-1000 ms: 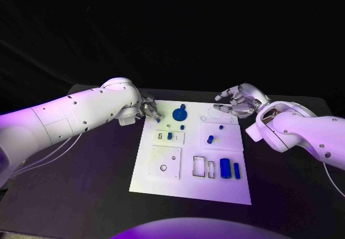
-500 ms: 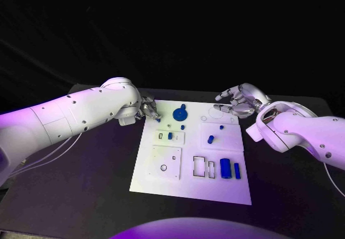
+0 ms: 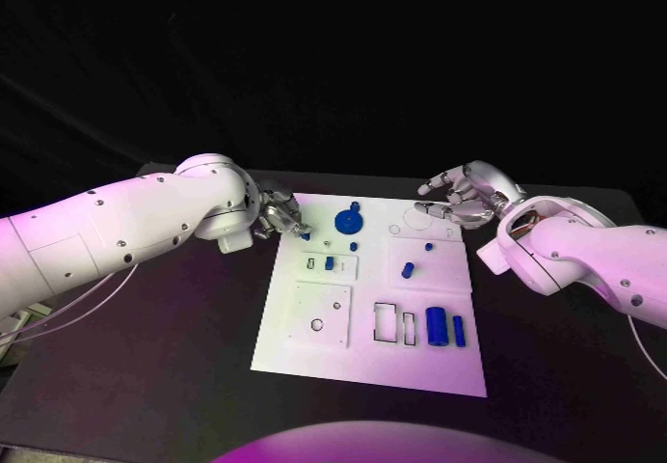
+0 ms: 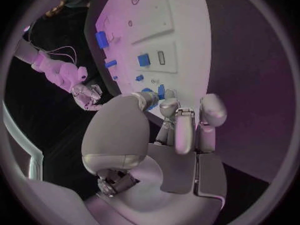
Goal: Assemble the parts on the task board
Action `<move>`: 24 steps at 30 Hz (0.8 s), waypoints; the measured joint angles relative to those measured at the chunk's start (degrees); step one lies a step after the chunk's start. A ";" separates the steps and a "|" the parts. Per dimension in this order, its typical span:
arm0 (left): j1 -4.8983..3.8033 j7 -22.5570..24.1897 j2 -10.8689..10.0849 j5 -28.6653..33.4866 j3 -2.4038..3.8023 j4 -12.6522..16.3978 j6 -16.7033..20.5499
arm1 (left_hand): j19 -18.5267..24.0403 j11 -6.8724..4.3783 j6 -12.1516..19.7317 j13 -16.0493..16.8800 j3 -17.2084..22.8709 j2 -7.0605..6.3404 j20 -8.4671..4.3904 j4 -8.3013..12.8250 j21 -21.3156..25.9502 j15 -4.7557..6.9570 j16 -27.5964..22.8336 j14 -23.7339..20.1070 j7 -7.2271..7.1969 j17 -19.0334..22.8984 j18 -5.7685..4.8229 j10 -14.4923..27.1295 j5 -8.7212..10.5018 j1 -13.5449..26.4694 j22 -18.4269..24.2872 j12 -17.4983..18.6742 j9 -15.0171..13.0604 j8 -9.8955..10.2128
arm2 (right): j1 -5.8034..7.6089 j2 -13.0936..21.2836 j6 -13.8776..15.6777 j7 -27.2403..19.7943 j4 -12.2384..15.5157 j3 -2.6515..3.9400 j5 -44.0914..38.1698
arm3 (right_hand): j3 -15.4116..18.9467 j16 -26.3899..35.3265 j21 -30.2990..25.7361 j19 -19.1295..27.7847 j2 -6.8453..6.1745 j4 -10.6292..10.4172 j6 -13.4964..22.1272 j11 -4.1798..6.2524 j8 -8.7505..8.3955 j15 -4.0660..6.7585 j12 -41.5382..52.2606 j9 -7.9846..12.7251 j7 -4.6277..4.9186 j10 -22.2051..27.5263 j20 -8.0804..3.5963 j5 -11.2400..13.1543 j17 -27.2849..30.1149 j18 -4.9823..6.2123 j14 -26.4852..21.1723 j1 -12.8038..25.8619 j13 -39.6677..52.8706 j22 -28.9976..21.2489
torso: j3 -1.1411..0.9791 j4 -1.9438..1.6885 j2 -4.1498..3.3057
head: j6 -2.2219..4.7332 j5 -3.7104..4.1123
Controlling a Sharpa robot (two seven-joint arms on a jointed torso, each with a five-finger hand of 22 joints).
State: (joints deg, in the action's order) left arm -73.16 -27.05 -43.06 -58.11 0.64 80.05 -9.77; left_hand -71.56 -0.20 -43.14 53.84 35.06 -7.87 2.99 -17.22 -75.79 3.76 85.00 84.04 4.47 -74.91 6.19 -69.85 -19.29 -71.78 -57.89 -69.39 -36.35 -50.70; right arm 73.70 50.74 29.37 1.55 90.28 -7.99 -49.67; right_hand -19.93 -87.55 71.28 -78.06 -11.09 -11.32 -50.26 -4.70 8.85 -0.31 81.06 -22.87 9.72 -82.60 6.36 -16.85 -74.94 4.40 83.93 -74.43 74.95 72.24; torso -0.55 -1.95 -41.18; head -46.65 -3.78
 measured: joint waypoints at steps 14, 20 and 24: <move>0.61 2.71 -4.19 -0.84 -1.14 7.45 3.42 | -1.16 -0.21 -0.57 0.50 2.44 -1.14 -0.33 0.86 -0.88 0.00 0.47 0.00 -0.54 0.00 0.00 -1.04 -0.25 1.15 -1.60 -0.22 -0.03 -0.30 | -0.09 -0.08 0.02 -0.01 -0.43 -0.02 0.00 | -0.01 0.00 -0.24 0.00 0.00 0.00 0.00 0.00 0.00 0.00 0.00 0.00 0.00 0.00 0.00 0.00 0.01 0.00 0.00 0.00 -0.01 -0.15 | 0.10 -0.05 0.05 | -0.20 -0.59; 1.09 3.68 -4.40 -2.77 -1.66 8.59 4.39 | -1.24 -0.41 -0.58 0.68 2.60 -1.43 -0.42 0.71 -1.15 0.00 0.47 0.00 -0.54 0.00 0.00 -1.24 -0.25 1.45 -1.95 -0.22 -0.10 -0.30 | -0.23 -0.12 0.03 -0.03 -0.49 -0.03 0.00 | -0.16 0.00 -0.24 0.00 0.00 -0.15 0.00 0.00 0.00 0.00 0.00 0.00 0.00 0.00 0.00 0.00 0.01 0.00 0.00 0.00 -0.01 -0.15 | 0.14 -0.02 0.01 | -0.20 -0.78; 1.30 3.85 -4.22 -4.52 -1.87 8.83 4.66 | -1.45 -0.21 -0.73 0.77 2.75 -1.66 -0.62 0.56 -1.15 0.00 0.47 0.00 -0.69 0.00 0.00 -1.44 -0.24 1.68 -2.19 -0.45 -0.11 -0.47 | -0.32 -0.13 0.03 -0.04 -0.54 -0.03 0.00 | -0.16 0.00 -0.24 0.00 0.00 -0.15 0.00 0.00 0.00 0.00 0.00 0.00 0.00 0.00 0.00 0.00 0.01 0.00 0.00 0.00 -0.01 -0.21 | 0.18 0.04 -0.05 | -0.23 -0.87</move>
State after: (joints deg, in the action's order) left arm -71.86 -23.20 -47.29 -62.63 -1.23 88.87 -5.11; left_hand -73.01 -0.41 -43.87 54.61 37.81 -9.53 2.37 -16.66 -76.94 3.75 85.47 84.04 3.77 -74.91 6.19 -71.29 -19.53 -70.10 -60.08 -69.85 -36.46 -51.17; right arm 73.39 50.61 29.40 1.52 89.74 -8.02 -49.66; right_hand -20.09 -87.55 71.04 -78.06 -11.09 -11.47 -50.26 -4.70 8.85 -0.31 81.06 -22.87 9.72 -82.60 6.36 -16.85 -74.93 4.40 83.93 -74.43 74.93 72.02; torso -0.37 -1.91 -41.23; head -46.88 -4.65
